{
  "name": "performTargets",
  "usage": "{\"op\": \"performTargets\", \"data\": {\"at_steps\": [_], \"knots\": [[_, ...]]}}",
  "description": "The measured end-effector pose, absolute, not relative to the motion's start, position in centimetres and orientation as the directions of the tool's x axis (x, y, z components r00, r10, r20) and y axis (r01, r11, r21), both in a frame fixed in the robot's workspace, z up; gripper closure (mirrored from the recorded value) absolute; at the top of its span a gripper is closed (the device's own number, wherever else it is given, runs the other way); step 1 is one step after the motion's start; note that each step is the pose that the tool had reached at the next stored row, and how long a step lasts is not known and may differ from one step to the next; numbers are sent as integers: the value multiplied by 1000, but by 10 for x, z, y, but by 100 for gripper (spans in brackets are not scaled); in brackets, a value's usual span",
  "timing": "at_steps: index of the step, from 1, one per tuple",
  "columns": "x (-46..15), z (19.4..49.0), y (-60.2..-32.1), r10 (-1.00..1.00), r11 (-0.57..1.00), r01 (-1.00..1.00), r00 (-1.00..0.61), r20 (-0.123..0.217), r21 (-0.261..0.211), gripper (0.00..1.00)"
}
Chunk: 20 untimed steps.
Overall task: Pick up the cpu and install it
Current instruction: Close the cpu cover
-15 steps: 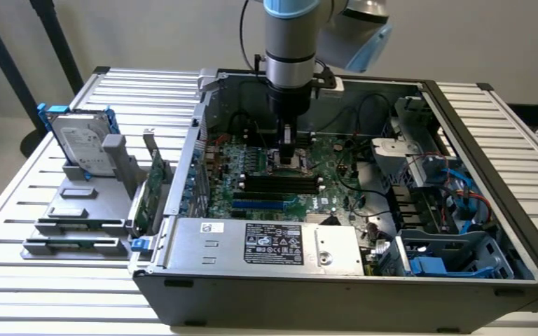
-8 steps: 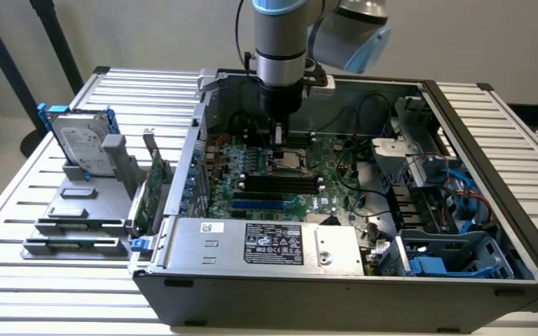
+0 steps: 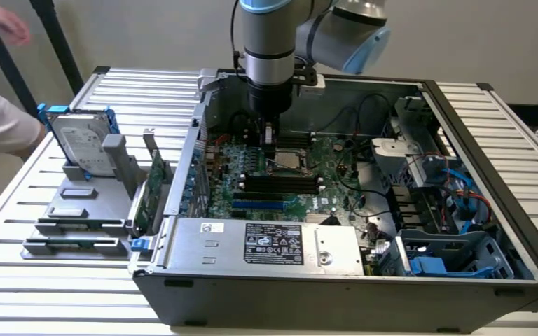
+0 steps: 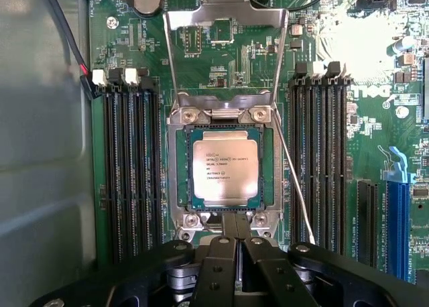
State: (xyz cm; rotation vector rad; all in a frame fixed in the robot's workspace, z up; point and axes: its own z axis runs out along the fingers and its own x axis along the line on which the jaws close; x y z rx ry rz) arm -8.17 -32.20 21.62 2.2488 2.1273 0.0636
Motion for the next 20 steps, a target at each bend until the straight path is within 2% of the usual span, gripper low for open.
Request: {"op": "performTargets", "data": {"at_steps": [20], "knots": [[-62, 218, -323, 998, -56, 997, 56, 2, 54, 89]]}}
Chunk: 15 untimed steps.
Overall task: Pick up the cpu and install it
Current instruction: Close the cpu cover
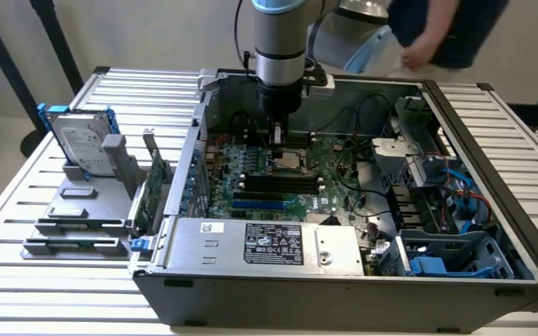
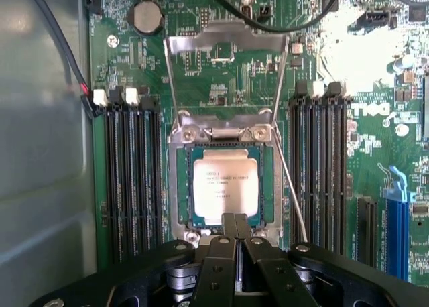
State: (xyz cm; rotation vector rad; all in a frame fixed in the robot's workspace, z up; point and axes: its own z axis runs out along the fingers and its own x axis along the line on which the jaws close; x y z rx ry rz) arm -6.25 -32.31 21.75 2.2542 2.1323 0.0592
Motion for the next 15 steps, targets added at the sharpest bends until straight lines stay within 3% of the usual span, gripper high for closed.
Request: {"op": "performTargets", "data": {"at_steps": [15], "knots": [[-8, 254, -328, 998, -56, 998, 56, 16, 17, 89]]}}
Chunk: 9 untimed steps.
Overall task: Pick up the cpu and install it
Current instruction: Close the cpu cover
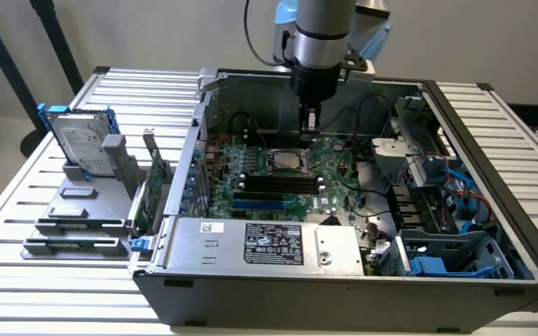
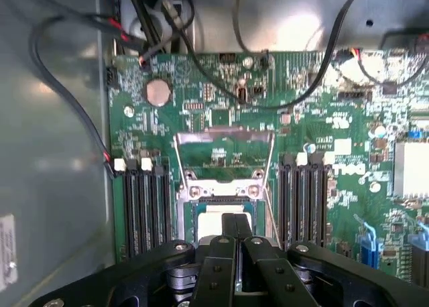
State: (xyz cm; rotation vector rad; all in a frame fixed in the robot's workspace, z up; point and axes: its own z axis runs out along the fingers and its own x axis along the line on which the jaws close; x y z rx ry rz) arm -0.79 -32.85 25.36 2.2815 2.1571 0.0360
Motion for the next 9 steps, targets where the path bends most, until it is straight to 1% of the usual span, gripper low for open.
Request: {"op": "performTargets", "data": {"at_steps": [4, 9], "knots": [[9, 263, -329, 998, -56, 998, 56, 22, 11, 89], [31, 267, -329, 998, -55, 998, 54, 36, 9, 89]]}}
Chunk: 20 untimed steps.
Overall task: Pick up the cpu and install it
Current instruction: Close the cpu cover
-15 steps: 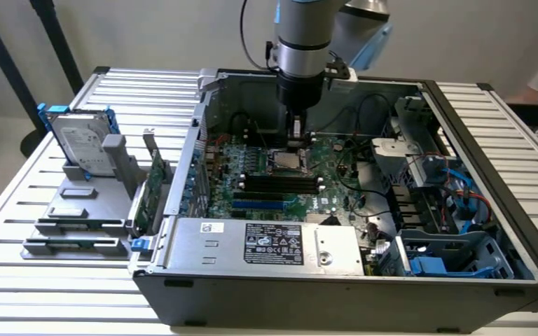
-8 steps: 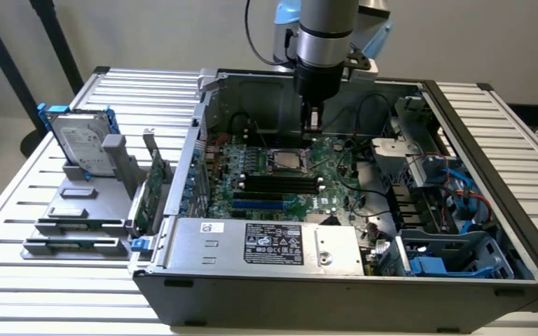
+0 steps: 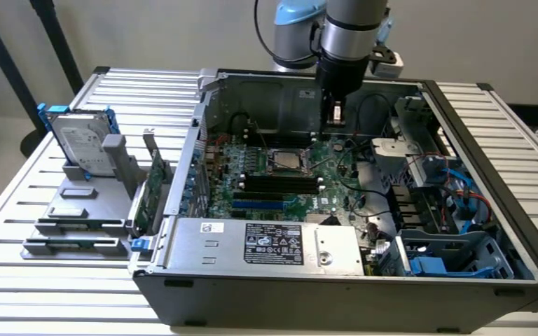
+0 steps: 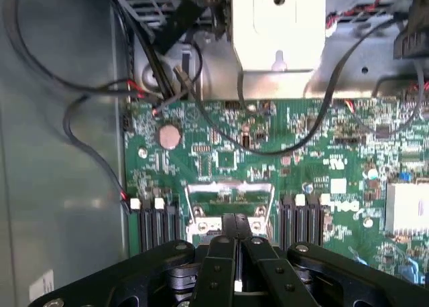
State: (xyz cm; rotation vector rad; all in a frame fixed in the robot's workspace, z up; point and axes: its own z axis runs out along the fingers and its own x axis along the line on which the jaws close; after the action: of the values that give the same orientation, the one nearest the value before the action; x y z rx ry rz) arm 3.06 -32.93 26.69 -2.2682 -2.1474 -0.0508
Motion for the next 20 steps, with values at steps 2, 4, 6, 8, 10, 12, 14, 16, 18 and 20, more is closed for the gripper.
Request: {"op": "performTargets", "data": {"at_steps": [2, 4, 6, 8, 10, 12, 14, 16, 18, 20], "knots": [[39, 268, -329, 998, -54, 998, 54, 42, 9, 89], [48, 268, -330, 997, -53, 999, 53, 49, 9, 89], [56, 268, -330, 997, -52, 999, 52, 54, 8, 89], [60, 268, -331, 997, -52, 999, 51, 57, 8, 89], [62, 266, -333, 997, -52, 999, 51, 60, 8, 89], [62, 263, -334, 997, -51, 999, 51, 63, 8, 89], [62, 260, -336, 997, -51, 999, 50, 65, 8, 89], [62, 256, -336, 996, -50, 999, 50, 67, 8, 89], [62, 252, -336, 996, -50, 999, 49, 71, 8, 89], [62, 249, -336, 996, -49, 999, 48, 77, 7, 89]]}}
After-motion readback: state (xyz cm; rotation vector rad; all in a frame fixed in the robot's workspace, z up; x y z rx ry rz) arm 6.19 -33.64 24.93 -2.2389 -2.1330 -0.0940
